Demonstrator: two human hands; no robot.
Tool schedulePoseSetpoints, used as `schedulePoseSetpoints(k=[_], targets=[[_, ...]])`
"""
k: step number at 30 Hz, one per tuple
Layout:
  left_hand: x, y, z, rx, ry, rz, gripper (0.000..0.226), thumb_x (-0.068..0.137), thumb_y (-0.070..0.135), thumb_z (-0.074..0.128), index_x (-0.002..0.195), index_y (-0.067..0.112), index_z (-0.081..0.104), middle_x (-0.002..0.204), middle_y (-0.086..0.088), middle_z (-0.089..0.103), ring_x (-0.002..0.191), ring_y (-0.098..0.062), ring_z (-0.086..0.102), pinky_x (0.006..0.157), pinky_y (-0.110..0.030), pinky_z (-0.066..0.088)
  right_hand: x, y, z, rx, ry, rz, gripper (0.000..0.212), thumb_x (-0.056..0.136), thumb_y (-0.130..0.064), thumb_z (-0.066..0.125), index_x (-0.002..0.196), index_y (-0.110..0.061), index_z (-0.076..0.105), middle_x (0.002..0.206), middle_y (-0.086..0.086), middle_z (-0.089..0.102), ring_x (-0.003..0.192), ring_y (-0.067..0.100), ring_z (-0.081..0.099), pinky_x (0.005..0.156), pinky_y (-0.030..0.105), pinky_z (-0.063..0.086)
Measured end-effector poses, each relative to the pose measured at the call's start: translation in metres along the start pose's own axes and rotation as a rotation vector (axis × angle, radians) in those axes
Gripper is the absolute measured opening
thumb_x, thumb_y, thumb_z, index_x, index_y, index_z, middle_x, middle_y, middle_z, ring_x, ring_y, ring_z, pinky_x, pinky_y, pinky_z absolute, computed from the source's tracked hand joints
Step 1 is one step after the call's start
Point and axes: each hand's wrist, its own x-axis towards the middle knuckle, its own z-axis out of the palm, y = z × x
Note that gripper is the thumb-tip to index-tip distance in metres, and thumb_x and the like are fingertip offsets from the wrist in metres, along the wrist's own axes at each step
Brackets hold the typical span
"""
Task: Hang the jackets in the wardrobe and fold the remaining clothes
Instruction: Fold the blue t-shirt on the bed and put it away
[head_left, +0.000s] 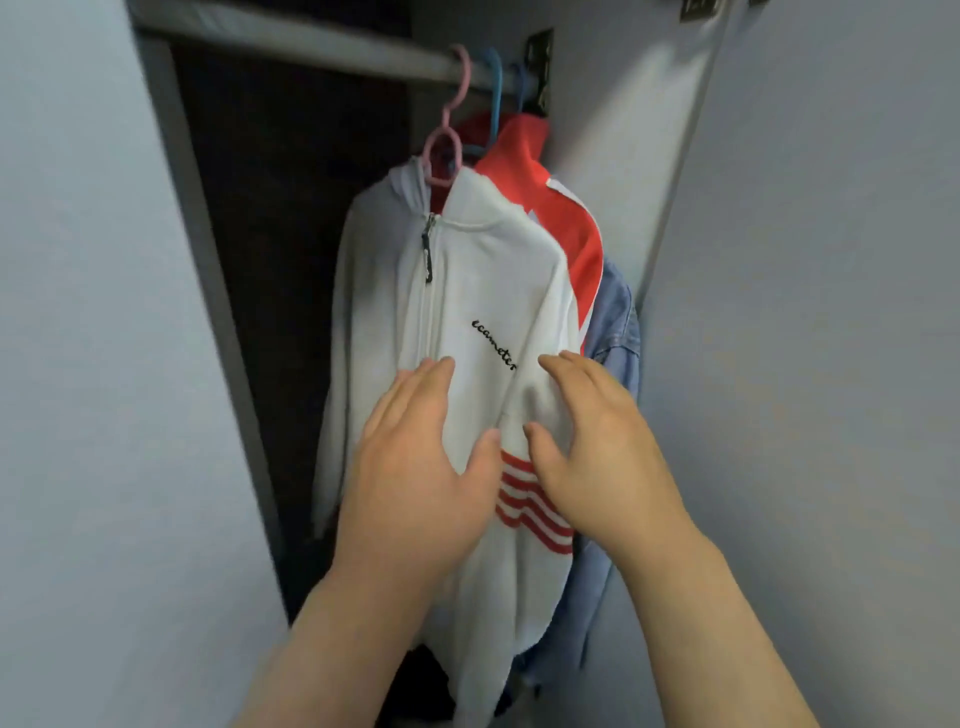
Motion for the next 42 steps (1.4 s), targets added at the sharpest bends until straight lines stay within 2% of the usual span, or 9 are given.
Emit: schedulePoseSetpoints(k=[3, 11, 21, 26, 29, 32, 35, 38, 42], targets=[[-0.026, -0.002, -0.015, 0.132, 0.017, 0.044, 0.065, 0.090, 0.037, 0.062, 0.149, 0.022, 0.039, 0.154, 0.005, 0.039, 0.141, -0.003, 0.021, 0.106, -0.006, 0.006, -0.022, -0.004, 0.000, 0.077, -0.029, -0.055, 0.058, 0.088, -0.021, 0.064, 0.143, -0.017, 0.047, 0.147, 0.002, 0.046, 0.137, 0.021, 0.041, 0.112, 0.039, 0.036], [-0.099, 0.018, -0.057, 0.392, 0.024, 0.092, 0.068, 0.091, 0.038, 0.061, 0.151, 0.019, 0.034, 0.154, -0.001, 0.038, 0.146, -0.021, 0.026, 0.109, -0.022, 0.013, -0.078, -0.019, -0.015, 0.138, -0.041, -0.204, 0.054, 0.090, -0.023, 0.062, 0.142, -0.017, 0.046, 0.139, 0.003, 0.051, 0.125, 0.022, 0.049, 0.103, 0.040, 0.044], [-0.143, 0.036, -0.095, 0.546, 0.051, 0.123, 0.069, 0.094, 0.043, 0.056, 0.154, 0.022, 0.029, 0.159, 0.002, 0.030, 0.148, -0.018, 0.021, 0.110, -0.022, 0.008, -0.128, -0.036, -0.059, 0.029, -0.039, -0.379, 0.049, 0.094, -0.024, 0.054, 0.142, -0.018, 0.045, 0.142, -0.001, 0.047, 0.129, 0.020, 0.044, 0.107, 0.034, 0.038], [-0.154, 0.040, -0.100, 0.606, 0.014, 0.093, 0.070, 0.095, 0.048, 0.054, 0.155, 0.024, 0.026, 0.161, 0.002, 0.026, 0.150, -0.019, 0.019, 0.118, -0.032, 0.016, -0.165, -0.022, -0.115, 0.000, 0.266, -0.488, 0.034, 0.086, -0.014, 0.068, 0.120, -0.008, 0.064, 0.119, 0.007, 0.065, 0.109, 0.025, 0.060, 0.097, 0.036, 0.050], [-0.155, 0.042, -0.101, 0.646, -0.020, 0.068, 0.071, 0.095, 0.050, 0.052, 0.155, 0.023, 0.025, 0.162, 0.001, 0.025, 0.150, -0.020, 0.020, 0.119, -0.035, 0.020, -0.178, -0.004, -0.154, 0.001, 0.564, -0.473, 0.028, 0.086, -0.013, 0.065, 0.112, -0.005, 0.067, 0.118, 0.013, 0.062, 0.111, 0.025, 0.055, 0.102, 0.021, 0.039], [-0.156, 0.045, -0.106, 0.660, -0.040, 0.044, 0.070, 0.095, 0.050, 0.051, 0.155, 0.023, 0.025, 0.161, 0.001, 0.026, 0.149, -0.020, 0.022, 0.118, -0.035, 0.023, -0.187, 0.009, -0.178, -0.079, 0.740, -0.381, 0.038, 0.081, -0.009, 0.068, 0.118, -0.002, 0.064, 0.124, 0.019, 0.057, 0.115, 0.030, 0.049, 0.098, 0.037, 0.045], [-0.157, 0.045, -0.114, 0.676, -0.044, 0.028, 0.069, 0.096, 0.050, 0.050, 0.155, 0.022, 0.027, 0.159, 0.001, 0.031, 0.146, -0.019, 0.028, 0.117, -0.033, 0.026, -0.190, 0.015, -0.188, 0.070, 0.537, -0.036, 0.065, 0.089, -0.019, 0.065, 0.146, -0.007, 0.036, 0.140, 0.014, 0.047, 0.125, 0.029, 0.046, 0.103, 0.036, 0.039], [-0.154, 0.044, -0.126, 0.710, -0.031, 0.039, 0.069, 0.095, 0.051, 0.048, 0.154, 0.022, 0.028, 0.157, 0.003, 0.034, 0.143, -0.018, 0.032, 0.116, -0.031, 0.027, -0.186, 0.019, -0.189, 0.166, 0.348, 0.113, 0.053, 0.098, -0.037, 0.048, 0.142, -0.015, 0.029, 0.115, 0.006, 0.060, 0.093, 0.025, 0.057, 0.078, 0.036, 0.048], [-0.149, 0.038, -0.144, 0.746, 0.001, 0.050, 0.067, 0.095, 0.049, 0.049, 0.153, 0.020, 0.031, 0.153, 0.003, 0.039, 0.140, -0.017, 0.036, 0.113, -0.031, 0.029, -0.183, 0.010, -0.187, 0.206, 0.376, 0.017, 0.032, 0.099, -0.035, 0.040, 0.122, -0.013, 0.038, 0.073, -0.003, 0.054, 0.062, 0.017, 0.054, 0.050, 0.031, 0.035]])
